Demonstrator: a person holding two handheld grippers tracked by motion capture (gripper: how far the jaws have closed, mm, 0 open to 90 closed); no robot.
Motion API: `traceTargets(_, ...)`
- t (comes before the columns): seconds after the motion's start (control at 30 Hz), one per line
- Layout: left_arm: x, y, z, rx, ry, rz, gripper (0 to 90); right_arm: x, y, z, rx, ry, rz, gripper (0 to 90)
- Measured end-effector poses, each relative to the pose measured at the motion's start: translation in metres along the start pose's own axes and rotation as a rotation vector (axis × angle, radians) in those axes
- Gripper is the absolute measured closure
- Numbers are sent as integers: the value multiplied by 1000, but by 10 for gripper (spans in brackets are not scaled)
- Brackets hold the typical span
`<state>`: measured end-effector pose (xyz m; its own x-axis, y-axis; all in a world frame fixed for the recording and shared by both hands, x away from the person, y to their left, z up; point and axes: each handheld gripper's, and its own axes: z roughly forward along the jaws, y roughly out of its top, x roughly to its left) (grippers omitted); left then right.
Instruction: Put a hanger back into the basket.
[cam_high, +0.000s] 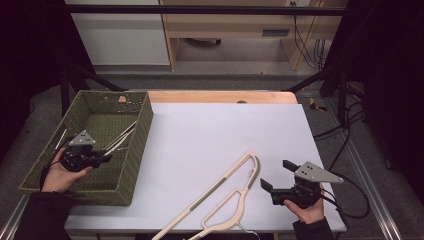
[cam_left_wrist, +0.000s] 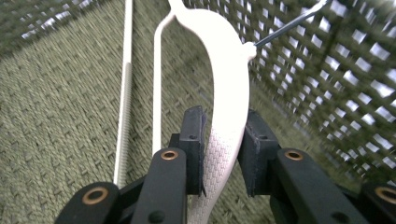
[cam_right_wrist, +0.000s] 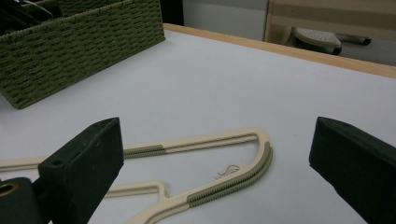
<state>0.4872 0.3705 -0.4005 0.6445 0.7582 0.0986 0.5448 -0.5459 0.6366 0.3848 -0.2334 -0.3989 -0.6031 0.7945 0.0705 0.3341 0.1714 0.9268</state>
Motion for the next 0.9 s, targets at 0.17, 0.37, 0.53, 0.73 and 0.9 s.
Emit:
traceTargets(0.17,-5,1,5,36,16,33,717,1,0,1,-5,-1,3,36)
traceTargets(0.37,-5,1,6,46,14,33,716,0,0,0,-3,2,0,36)
traceTargets(0.53,-4,2,3,31,7,30,695,0,0,0,-3,4,0,37)
traceTargets(0.73,-6,12,-19,-111,33,-6,518,2,1,0,-15,4,11,38)
traceTargets(0.9,-12,21,-40,-237,49,-45,391,3,2,-1,-22,16,10,38)
